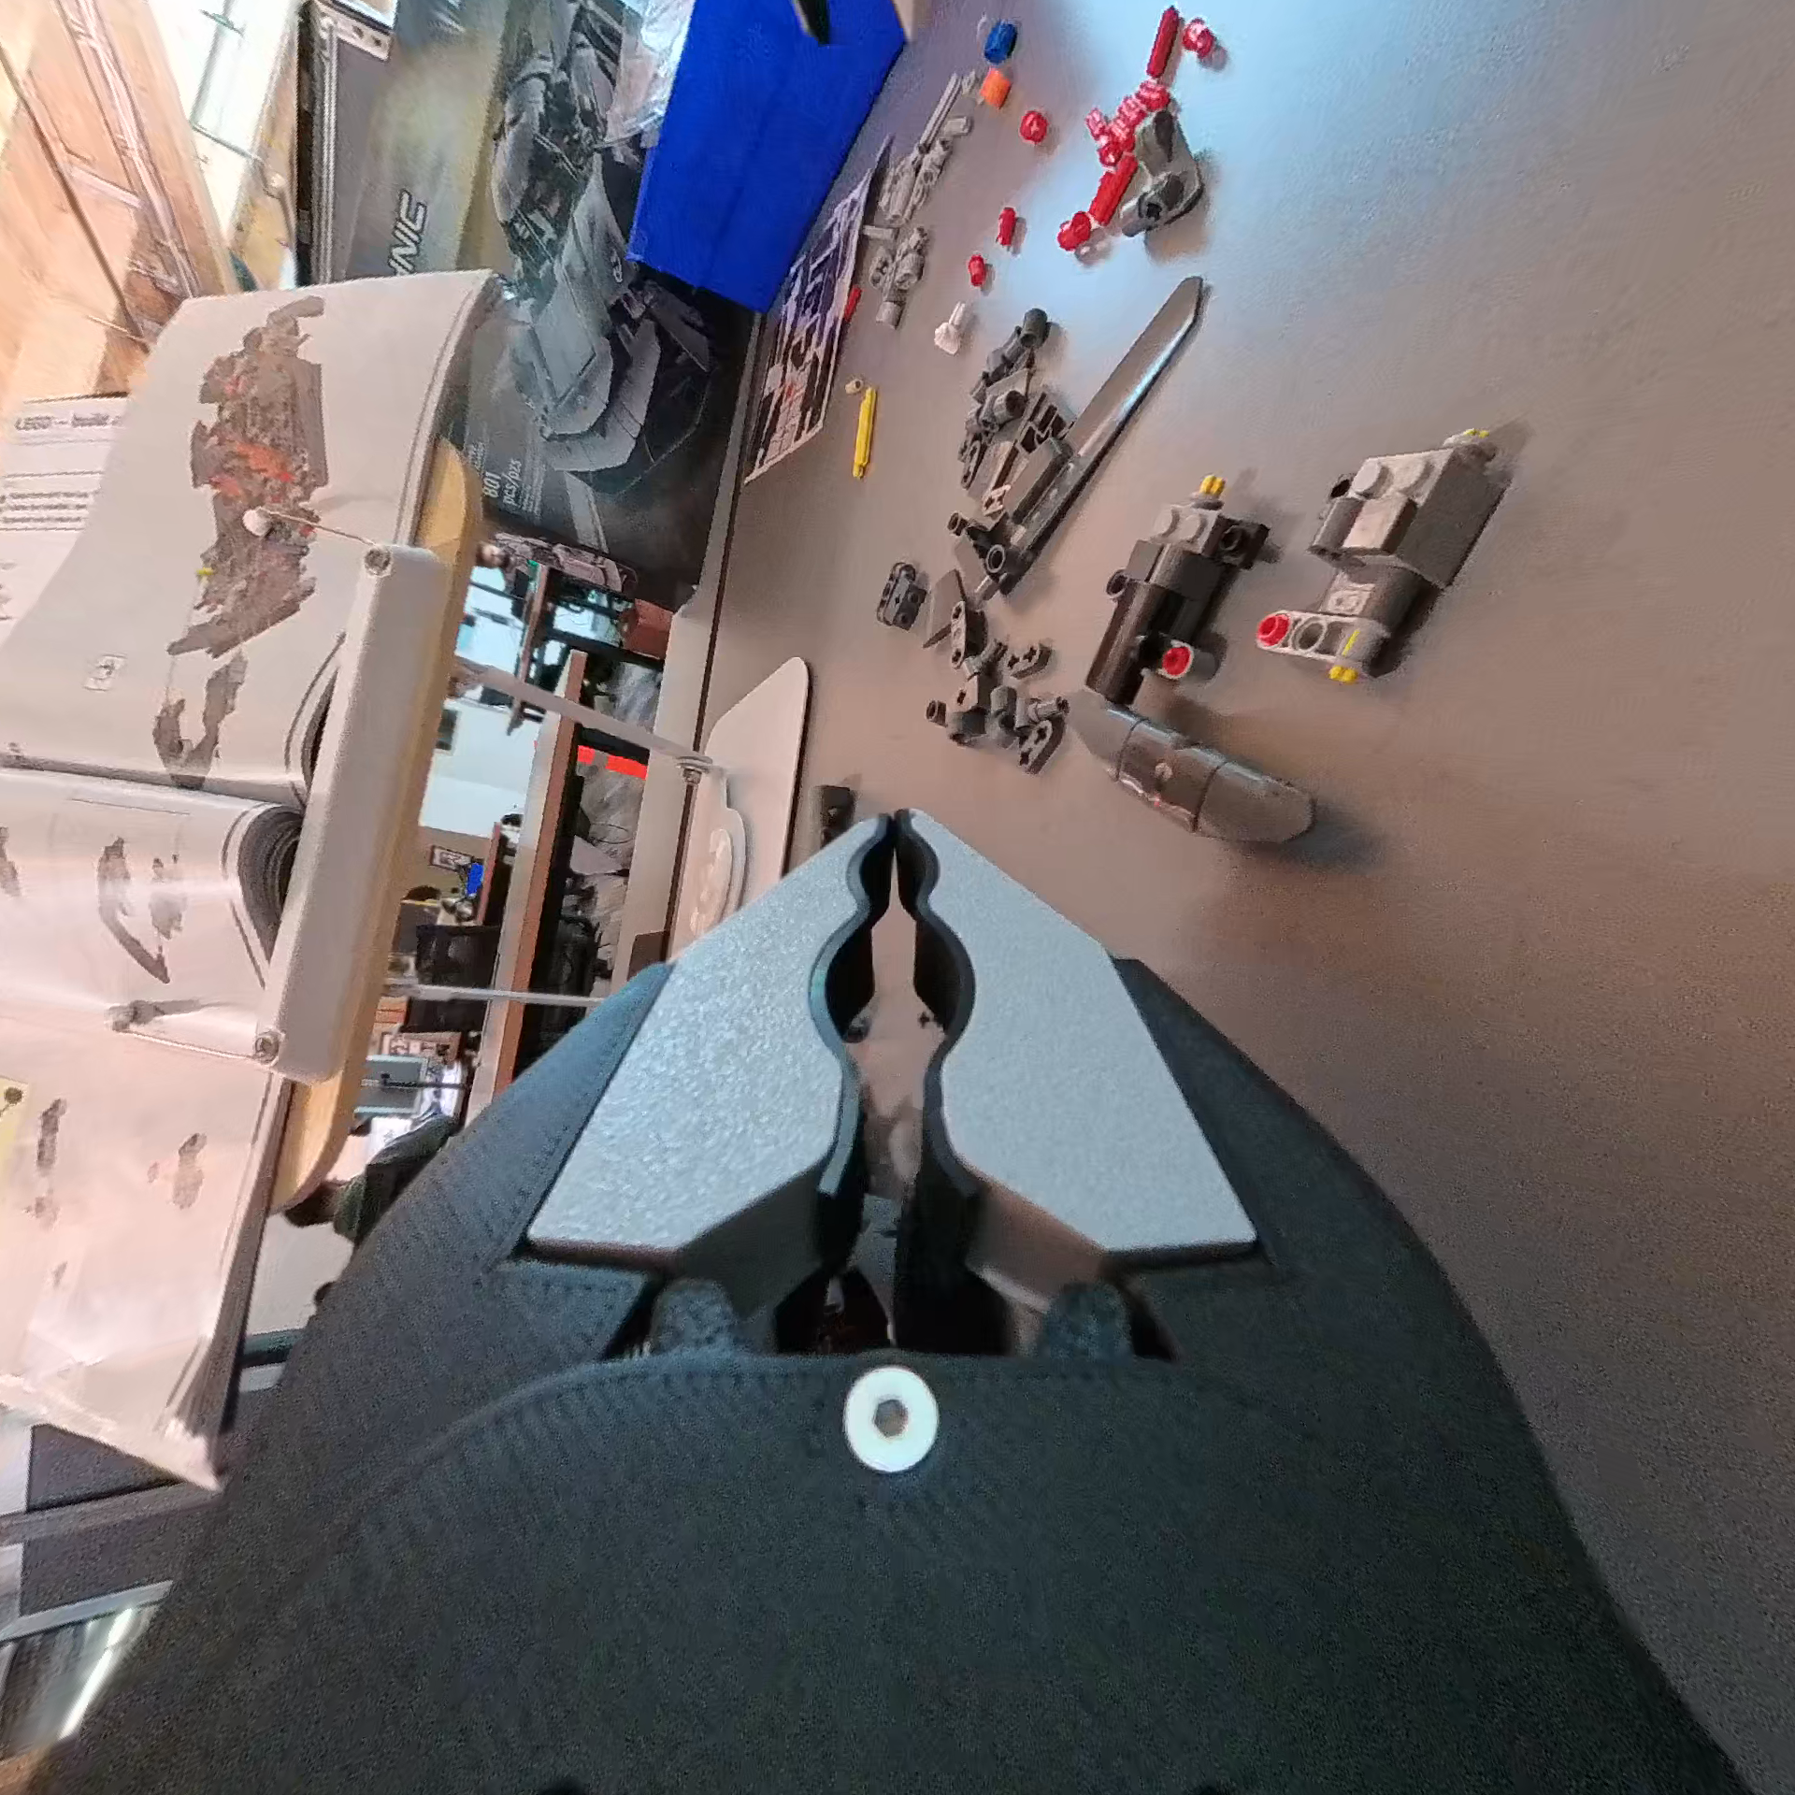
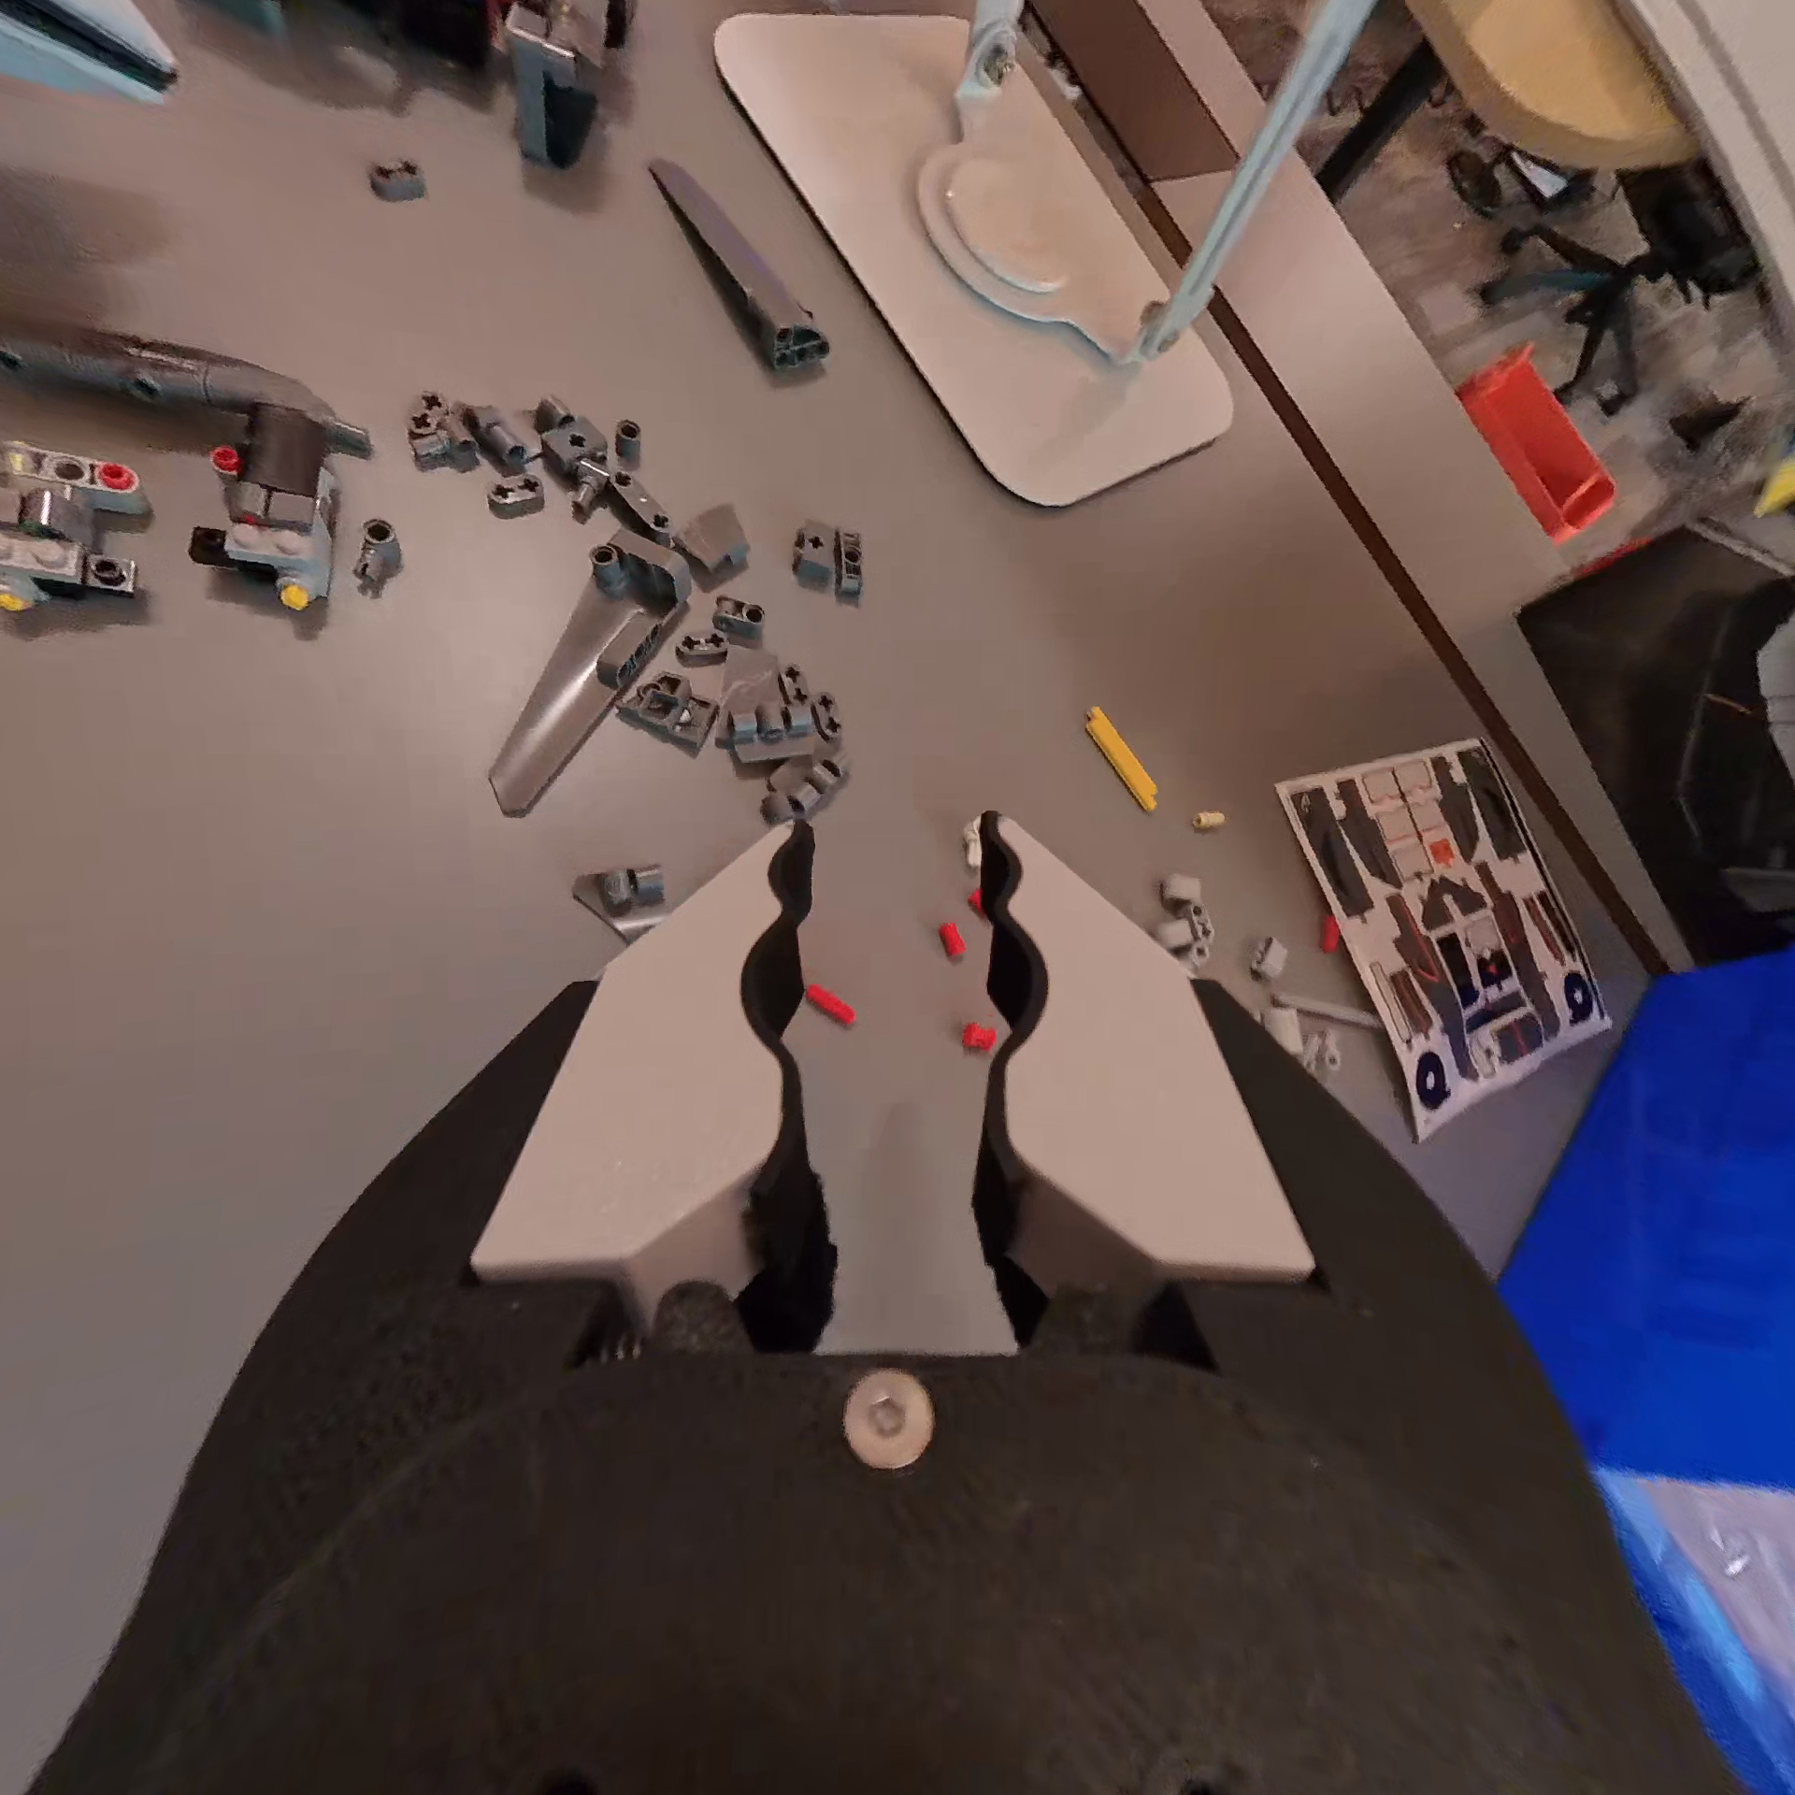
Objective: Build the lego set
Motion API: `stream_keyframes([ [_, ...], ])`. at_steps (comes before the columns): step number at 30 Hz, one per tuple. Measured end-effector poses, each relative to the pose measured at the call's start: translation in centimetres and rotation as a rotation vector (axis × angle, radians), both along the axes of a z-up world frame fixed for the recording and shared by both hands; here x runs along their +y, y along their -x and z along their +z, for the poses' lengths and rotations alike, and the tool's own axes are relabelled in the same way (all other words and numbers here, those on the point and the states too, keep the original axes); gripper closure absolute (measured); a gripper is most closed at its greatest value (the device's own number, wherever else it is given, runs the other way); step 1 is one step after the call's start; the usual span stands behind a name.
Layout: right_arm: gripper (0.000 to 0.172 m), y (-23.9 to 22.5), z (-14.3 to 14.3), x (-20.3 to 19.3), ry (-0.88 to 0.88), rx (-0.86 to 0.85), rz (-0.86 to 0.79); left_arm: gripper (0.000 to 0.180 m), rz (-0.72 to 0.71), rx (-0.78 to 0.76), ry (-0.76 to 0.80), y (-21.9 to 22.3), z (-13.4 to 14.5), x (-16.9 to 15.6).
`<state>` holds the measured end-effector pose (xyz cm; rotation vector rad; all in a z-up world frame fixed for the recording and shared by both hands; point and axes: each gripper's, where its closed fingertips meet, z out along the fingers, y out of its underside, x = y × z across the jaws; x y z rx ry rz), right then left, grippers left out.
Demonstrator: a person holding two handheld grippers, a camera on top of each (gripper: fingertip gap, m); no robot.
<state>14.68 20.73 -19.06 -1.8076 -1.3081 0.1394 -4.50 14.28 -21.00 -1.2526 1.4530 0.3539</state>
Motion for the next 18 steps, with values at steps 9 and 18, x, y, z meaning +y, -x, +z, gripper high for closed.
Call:
stream_keyframes([
  [9,0.141,5.3,-0.1,3.1,-0.124,-0.018,0.122,0.18,0.023,-0.031,-0.012,-0.1,0.0,0.8],
  [18,0.141,6.7,2.1,7.9,-0.318,0.028,0.092,0.176,0.04,-0.077,0.01,0.3,0.0,1.5],
])
